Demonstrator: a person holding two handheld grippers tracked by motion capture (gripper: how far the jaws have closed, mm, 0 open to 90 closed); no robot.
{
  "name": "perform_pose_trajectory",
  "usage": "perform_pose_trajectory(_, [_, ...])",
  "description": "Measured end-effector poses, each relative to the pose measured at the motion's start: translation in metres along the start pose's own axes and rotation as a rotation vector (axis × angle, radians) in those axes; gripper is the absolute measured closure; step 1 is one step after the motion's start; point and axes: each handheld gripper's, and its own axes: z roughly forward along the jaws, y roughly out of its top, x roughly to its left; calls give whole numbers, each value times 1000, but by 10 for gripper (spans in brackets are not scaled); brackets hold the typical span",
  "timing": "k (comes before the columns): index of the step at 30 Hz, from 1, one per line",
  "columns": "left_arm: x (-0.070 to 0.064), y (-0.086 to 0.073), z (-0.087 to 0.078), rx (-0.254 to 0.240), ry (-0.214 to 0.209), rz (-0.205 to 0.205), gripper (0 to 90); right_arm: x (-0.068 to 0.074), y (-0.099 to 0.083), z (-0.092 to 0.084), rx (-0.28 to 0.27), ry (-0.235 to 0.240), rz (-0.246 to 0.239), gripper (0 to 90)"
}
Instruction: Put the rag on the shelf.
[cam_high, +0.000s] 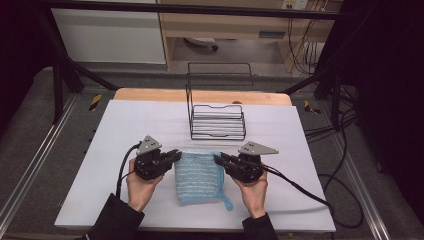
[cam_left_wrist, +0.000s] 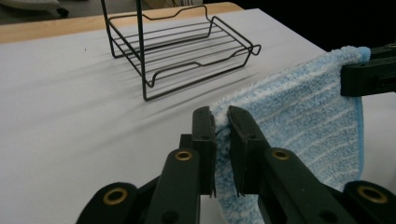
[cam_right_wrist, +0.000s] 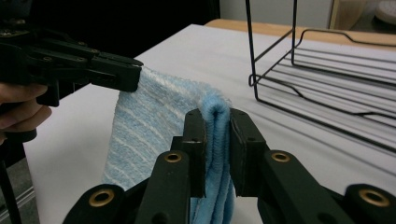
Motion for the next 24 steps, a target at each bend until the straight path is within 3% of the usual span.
perform_pose_trajectory(24, [-19,51,-5,-150,-19,45,809,9,43,-38,-156,-80,-89,787])
